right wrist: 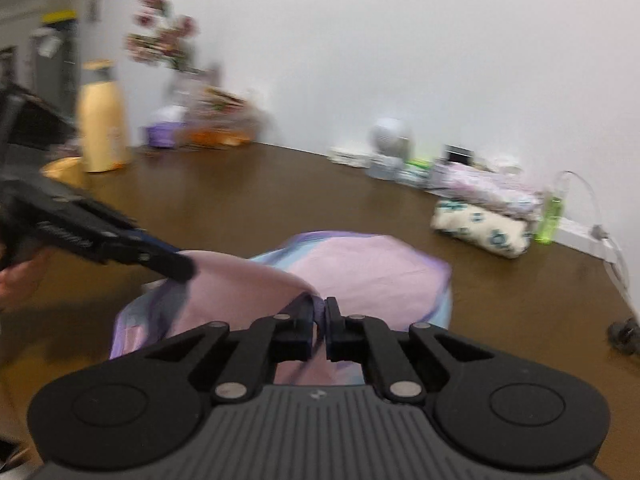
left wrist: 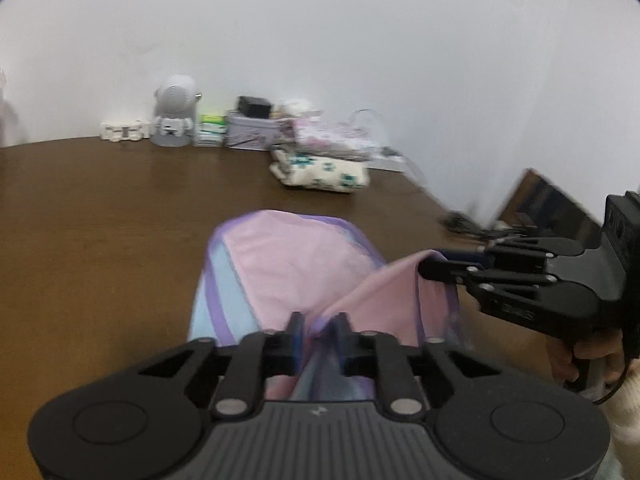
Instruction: Fold clothes
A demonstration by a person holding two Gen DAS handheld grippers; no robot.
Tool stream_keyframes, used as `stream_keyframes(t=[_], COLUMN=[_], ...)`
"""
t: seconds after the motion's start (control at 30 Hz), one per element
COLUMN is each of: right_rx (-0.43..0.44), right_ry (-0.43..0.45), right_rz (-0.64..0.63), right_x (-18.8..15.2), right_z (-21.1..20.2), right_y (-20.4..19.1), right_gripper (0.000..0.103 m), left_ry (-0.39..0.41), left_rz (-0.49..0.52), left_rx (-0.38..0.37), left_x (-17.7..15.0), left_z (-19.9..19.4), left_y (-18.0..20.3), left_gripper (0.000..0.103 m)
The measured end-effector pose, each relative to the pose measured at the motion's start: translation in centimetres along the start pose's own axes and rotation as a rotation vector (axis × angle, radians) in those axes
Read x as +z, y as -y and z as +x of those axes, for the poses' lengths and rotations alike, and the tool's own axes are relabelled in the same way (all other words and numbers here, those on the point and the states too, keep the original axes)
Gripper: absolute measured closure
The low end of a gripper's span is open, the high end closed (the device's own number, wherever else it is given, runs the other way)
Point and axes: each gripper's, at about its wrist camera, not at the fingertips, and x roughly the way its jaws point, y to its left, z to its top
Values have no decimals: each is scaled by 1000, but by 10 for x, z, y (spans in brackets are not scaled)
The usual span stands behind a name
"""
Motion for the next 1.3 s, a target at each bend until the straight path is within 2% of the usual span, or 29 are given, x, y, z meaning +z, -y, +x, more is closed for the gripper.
stream_keyframes(t=[0.03,0.07,0.1,0.13,0.17,0.2,0.23,0.27,0.33,0.4,0.43,0.5,0.53,0.57,0.6,0.63,0.67,0.7,0.77,0.83,0.97,1.0,1.07,1.1,1.13,1.17,1.2,1.23,1.3], right_rx=[-52,-104,-157,-175,-189,-154,-93,-29,112,234,249,263,269,275,282,288,289,289,287,316,404,408,410,385,338,252,160,80,-73], right_ry=[-10,-19,-29,-22,-14,20,45,67,84,30,8,-34,-50,-65,-80,-94,-112,-131,-118,-77,39,52,70,62,41,-2,-48,-58,-68], right_rz=[7,14,21,22,21,30,45,62,97,134,142,154,158,161,165,169,182,197,240,274,348,356,368,366,363,346,326,286,199], right_x=[8,15,23,21,18,12,4,-4,-21,-36,-41,-51,-54,-57,-60,-64,-65,-65,-64,-59,-44,-39,-28,-21,-16,-13,-10,-12,-16], right_z=[12,24,35,32,27,12,-4,-21,-48,-54,-53,-50,-48,-46,-43,-41,-38,-36,-43,-59,-102,-106,-111,-102,-84,-63,-42,-37,-32], right_y=[5,11,16,19,22,25,26,28,27,17,11,-2,-5,-8,-10,-13,-13,-13,-7,3,31,37,48,53,60,64,68,66,62], right_gripper=[73,58,58,60,58,55,49,45,44,41,41,41,42,45,49,65,87,95,97,98,98,98,98,97,88,68,63,65,65], left_ry=[-14,-29,-44,-40,-34,-21,-6,-2,-15,-54,-71,-90,-105,-121,-129,-131,-115,-97,-61,1,186,225,279,270,256,214,169,124,107], left_rz=[-17,-36,-60,-46,-29,14,58,83,114,122,120,92,74,55,45,31,-5,-42,-118,-200,-259,-254,-252,-230,-205,-164,-121,-77,1], left_rx=[11,21,24,-15,-58,-100,-121,-114,-109,-105,-97,-131,-155,-180,-177,-164,-169,-175,-187,-233,-360,-351,-241,-177,-113,-65,-18,28,35], left_x=[1,1,-2,-9,-16,-26,-36,-44,-55,-58,-58,-57,-58,-58,-60,-62,-62,-63,-64,-65,-63,-60,-48,-43,-38,-37,-37,-37,-46], left_z=[8,17,16,6,-4,-15,-26,-32,-38,-33,-29,-21,-17,-13,-11,-8,-11,-15,-22,-42,-104,-113,-112,-99,-85,-74,-62,-51,-56], left_y=[-5,-10,-14,-17,-20,-22,-24,-23,-20,-15,-12,-7,-5,-3,-1,2,1,0,-3,-1,27,33,39,41,42,44,46,48,50], left_gripper=[62,60,60,59,52,48,40,35,34,35,38,48,59,81,94,103,102,102,103,103,102,102,93,76,64,66,67,67,59])
